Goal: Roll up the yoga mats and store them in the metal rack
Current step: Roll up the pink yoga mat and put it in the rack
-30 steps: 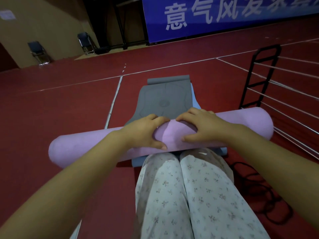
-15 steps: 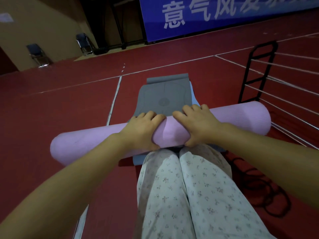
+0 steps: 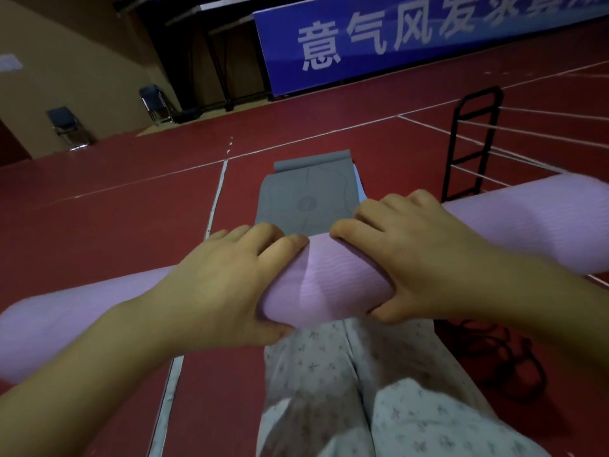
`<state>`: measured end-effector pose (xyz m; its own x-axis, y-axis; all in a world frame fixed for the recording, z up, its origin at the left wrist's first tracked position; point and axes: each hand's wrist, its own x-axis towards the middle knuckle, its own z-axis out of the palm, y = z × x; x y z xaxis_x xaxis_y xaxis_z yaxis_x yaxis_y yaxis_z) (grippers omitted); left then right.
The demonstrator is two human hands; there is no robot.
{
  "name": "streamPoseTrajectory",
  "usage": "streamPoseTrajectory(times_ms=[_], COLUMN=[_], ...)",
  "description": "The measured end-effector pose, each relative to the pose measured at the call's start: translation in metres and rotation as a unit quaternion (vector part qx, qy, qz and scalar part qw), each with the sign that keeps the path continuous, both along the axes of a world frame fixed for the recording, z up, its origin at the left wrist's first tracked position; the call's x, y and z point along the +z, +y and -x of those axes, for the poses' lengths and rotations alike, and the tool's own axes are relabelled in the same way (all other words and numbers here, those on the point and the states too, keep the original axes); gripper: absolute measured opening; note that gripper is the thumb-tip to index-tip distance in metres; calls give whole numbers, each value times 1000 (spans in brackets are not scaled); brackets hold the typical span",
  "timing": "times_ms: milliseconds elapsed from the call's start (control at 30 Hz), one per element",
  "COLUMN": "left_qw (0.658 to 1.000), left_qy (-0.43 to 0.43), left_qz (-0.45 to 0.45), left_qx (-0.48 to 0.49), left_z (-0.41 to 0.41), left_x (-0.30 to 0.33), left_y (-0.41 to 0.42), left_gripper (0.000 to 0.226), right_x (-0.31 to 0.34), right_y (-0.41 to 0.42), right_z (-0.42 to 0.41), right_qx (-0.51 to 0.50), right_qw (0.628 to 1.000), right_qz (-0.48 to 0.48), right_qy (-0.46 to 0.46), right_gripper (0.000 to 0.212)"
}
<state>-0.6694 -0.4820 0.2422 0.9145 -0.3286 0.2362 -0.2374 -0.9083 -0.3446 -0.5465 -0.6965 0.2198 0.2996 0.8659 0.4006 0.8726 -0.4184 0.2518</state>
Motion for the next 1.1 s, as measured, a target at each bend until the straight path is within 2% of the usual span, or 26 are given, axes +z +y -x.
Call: streamPoseTrajectory(times_ms=[67,167,267,333,433,533,667,800,933,1100], left_qw=[999,989,975,971,974,993,996,991,973,954], left_qy=[35,135,200,201,190,112,59,71,138,198], left_qz=[20,45,85,118,102,33,70,111,177,218], left_qx=[5,44,50,54,62,35,16,31,54,61], left_z=[2,-7,-14,-18,-15,-6,-2,-15,-30,-45], left_x=[-14,-46,-71,-71,-66,-71,-80,-85,-70,-58], left_y=[-2,-4,-5,-4,-8,-10,-17,-12,-10,-3], left_gripper=[87,90,93,95,101,99,94,90,84,83], right_x=[-11,-35,-58,-63,-63,-62,-52,-43,-39,-35], right_y=[-1,4,3,0,1,3,11,22,33,40], right_z=[4,1,-2,-5,-8,-14,-30,-47,-67,-79], right_qx=[-8,-21,-25,-30,-23,-6,2,14,8,-2], right_qw=[998,982,971,970,967,962,944,909,860,853], right_qz=[41,152,176,163,159,143,133,154,179,205], right_qy=[37,114,161,180,200,232,302,387,477,481], right_gripper=[83,85,88,92,93,89,89,83,79,81])
